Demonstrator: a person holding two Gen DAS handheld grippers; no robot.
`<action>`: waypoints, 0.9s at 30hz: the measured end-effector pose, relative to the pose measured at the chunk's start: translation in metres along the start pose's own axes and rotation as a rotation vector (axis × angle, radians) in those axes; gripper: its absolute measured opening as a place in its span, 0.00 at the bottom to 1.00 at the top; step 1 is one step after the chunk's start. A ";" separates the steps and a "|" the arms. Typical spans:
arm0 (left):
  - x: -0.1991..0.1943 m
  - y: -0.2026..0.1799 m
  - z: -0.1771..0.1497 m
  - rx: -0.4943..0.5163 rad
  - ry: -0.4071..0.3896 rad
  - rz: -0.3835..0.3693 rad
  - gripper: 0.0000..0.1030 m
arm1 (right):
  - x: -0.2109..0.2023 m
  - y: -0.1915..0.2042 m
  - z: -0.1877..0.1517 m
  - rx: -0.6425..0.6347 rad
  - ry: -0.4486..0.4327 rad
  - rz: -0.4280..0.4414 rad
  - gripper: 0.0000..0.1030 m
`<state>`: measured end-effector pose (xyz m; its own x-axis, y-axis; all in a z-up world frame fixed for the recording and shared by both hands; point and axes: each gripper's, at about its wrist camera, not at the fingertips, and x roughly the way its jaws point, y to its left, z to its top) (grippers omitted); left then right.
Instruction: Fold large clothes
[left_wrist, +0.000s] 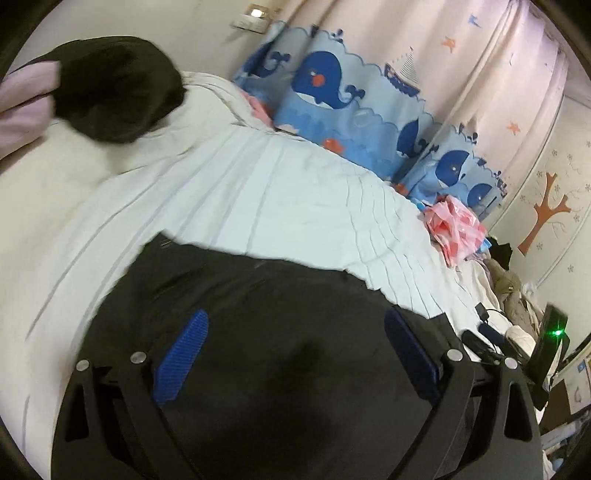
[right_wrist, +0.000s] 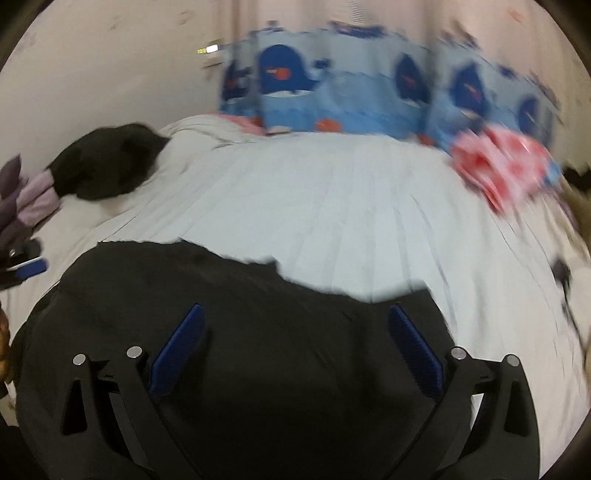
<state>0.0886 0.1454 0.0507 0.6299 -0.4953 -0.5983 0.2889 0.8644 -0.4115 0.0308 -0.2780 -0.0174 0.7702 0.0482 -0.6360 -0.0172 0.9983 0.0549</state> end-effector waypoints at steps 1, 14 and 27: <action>0.011 0.001 0.000 0.000 0.017 0.009 0.89 | 0.014 0.005 0.007 -0.007 0.034 0.000 0.93; -0.019 0.023 -0.043 -0.034 0.037 0.049 0.90 | -0.008 -0.031 -0.038 0.124 0.117 0.014 0.93; -0.046 0.036 -0.093 0.010 0.098 0.136 0.90 | -0.073 -0.044 -0.112 0.202 0.207 0.059 0.93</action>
<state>0.0025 0.1909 -0.0007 0.5906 -0.3795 -0.7122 0.2130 0.9245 -0.3160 -0.0961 -0.3214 -0.0601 0.6251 0.1321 -0.7693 0.0853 0.9681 0.2355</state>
